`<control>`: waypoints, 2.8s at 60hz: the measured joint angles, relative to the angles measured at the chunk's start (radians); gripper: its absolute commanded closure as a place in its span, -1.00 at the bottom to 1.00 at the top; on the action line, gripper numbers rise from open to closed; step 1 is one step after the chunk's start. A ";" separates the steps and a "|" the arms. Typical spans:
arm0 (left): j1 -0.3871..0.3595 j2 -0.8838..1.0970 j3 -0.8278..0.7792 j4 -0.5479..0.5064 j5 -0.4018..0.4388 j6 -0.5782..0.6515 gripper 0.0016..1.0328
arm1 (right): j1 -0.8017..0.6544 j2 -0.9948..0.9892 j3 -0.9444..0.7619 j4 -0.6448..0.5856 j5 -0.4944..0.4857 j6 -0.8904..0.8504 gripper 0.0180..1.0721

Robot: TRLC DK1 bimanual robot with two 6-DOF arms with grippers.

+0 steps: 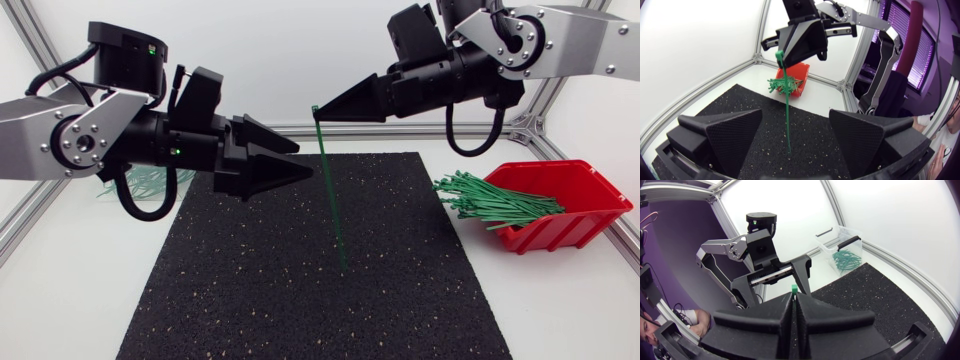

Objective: Take a green cable tie from the red box, thread the tail through the head to close it, then place it in the transparent bin on the left.

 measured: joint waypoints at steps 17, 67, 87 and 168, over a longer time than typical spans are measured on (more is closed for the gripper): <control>0.000 0.050 0.047 0.072 0.028 -0.064 -0.62 | -0.008 0.017 -0.014 0.050 -0.019 0.060 0.89; 0.001 0.108 0.045 0.303 0.056 -0.219 -0.26 | -0.013 0.003 -0.061 0.096 -0.042 0.097 0.89; -0.002 0.113 0.044 0.303 0.056 -0.218 -0.15 | -0.013 -0.015 -0.077 0.127 -0.042 0.113 0.89; 0.001 0.120 0.018 0.333 0.056 -0.219 0.30 | -0.010 -0.035 -0.091 0.163 -0.037 0.134 0.89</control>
